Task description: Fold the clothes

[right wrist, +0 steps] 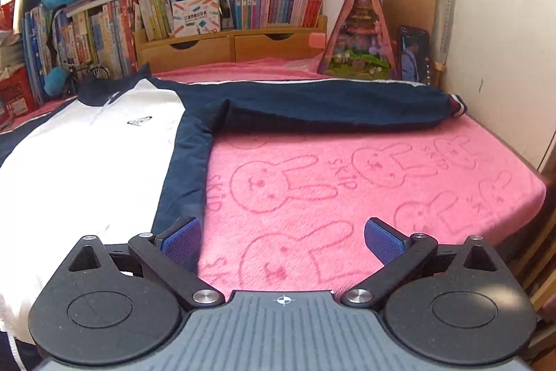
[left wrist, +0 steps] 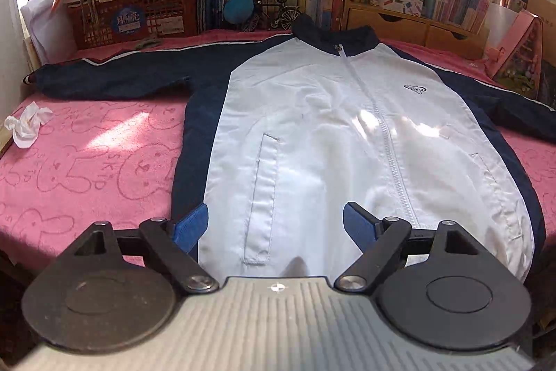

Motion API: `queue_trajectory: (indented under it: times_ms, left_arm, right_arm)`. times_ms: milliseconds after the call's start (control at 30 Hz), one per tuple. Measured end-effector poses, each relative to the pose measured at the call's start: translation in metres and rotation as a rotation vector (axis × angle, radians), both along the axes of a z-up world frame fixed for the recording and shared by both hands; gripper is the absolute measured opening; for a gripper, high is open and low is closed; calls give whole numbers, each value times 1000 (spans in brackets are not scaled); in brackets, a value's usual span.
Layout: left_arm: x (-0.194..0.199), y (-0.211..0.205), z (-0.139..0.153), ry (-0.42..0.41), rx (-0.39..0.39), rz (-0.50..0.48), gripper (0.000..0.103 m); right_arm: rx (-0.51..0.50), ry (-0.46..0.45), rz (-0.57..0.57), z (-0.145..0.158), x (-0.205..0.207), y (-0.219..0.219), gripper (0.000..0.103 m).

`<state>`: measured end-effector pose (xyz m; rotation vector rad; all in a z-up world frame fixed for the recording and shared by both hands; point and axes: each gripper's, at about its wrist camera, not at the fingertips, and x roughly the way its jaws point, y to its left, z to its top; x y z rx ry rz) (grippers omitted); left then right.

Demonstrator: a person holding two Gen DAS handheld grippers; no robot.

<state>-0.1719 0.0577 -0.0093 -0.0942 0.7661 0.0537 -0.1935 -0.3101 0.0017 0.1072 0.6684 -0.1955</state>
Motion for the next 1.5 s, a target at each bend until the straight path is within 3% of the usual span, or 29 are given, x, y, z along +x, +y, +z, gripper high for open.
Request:
queue_trajectory:
  times_ms: [133,267,467,533,633,833,967,1500]
  left_arm:
    - [-39,-21,-7,6,42,-26,85]
    - [-80,-36,1,-43,96,-47,87]
    - [-120,-38,9,-53,-3,-73,88]
    - [-129,-40,10,-52,-30,-80,88]
    - [-138,-45,14,-68,-21,-102,91]
    - [-150,-55,19,-123,30,-136,99]
    - [-151,-60,16,-122,44,-182,99]
    - [-148,-53,7,-96,40,-159,99]
  right_arm:
    - [18,5,75,-4,-38,23,101]
    - [22,-26,182,-4,-82,65,103]
    - [-33,-69,305,0,-135,109,103]
    - [-97,-113,332,8,-145,124,103]
    - [-149,-141,372,15,-153,136,103]
    - [-158,-131,401,12,-157,142,103]
    - [-196,-126,407,10,-158,145,103]
    - [-223,-103,429,6,-159,150,103]
